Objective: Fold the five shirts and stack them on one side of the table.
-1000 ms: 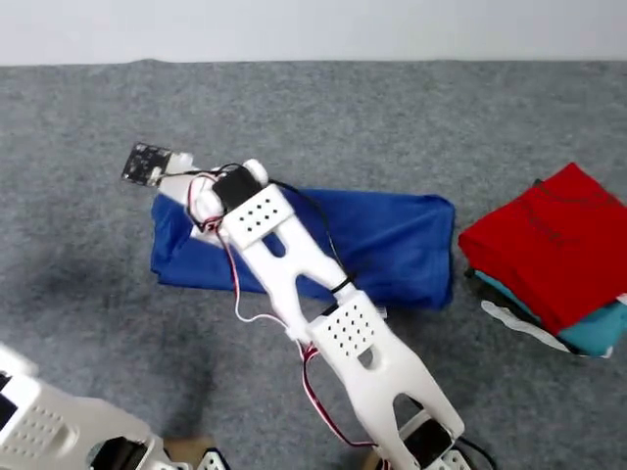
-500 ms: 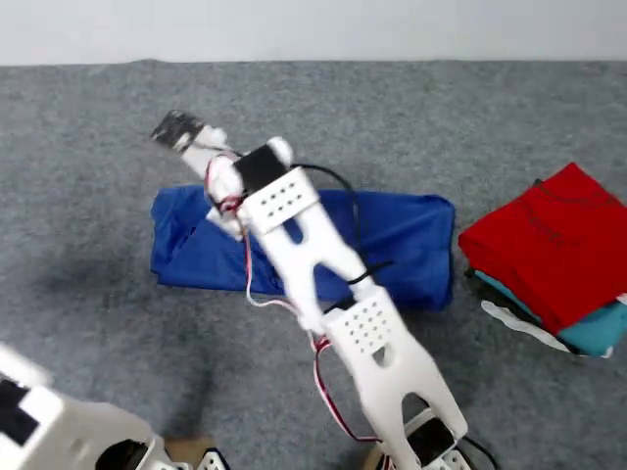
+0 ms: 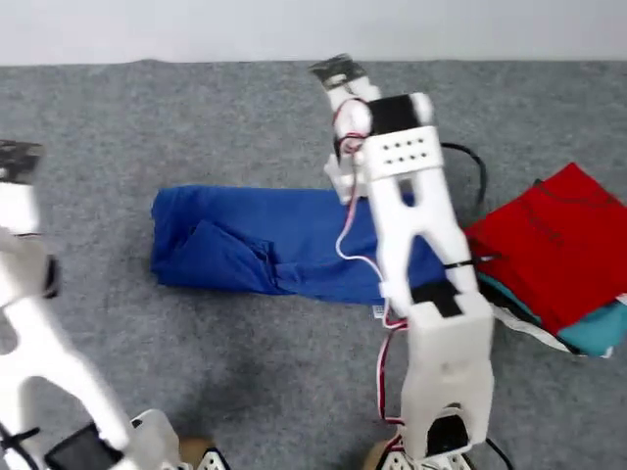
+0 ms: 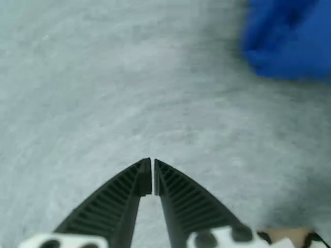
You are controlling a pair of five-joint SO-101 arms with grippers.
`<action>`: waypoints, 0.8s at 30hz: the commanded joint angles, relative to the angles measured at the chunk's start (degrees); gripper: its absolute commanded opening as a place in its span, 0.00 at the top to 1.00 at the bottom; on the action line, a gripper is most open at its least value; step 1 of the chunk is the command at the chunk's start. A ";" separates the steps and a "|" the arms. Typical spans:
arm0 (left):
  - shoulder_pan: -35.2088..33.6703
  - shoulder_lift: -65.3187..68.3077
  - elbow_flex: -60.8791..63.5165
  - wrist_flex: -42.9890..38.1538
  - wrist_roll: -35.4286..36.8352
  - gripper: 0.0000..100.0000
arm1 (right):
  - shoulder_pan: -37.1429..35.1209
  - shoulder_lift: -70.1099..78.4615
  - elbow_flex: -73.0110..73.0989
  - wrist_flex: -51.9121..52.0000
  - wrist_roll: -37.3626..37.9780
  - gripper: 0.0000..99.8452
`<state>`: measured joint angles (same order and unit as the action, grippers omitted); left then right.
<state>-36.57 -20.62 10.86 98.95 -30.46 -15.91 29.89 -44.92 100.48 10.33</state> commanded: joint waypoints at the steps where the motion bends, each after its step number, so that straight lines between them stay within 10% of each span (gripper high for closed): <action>1: 5.19 -3.60 2.86 1.05 1.85 0.98 | 1.89 -8.22 8.09 2.51 -3.08 0.99; 9: 5.45 -3.60 4.88 1.14 2.64 0.98 | 4.97 -9.80 21.19 1.45 -12.92 0.79; 24: 5.54 -3.52 6.73 0.18 2.46 0.98 | 13.05 0.66 21.45 -2.24 -13.63 0.79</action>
<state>-31.30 -22.55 17.54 98.95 -28.18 -3.43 30.07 -23.12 97.58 -3.21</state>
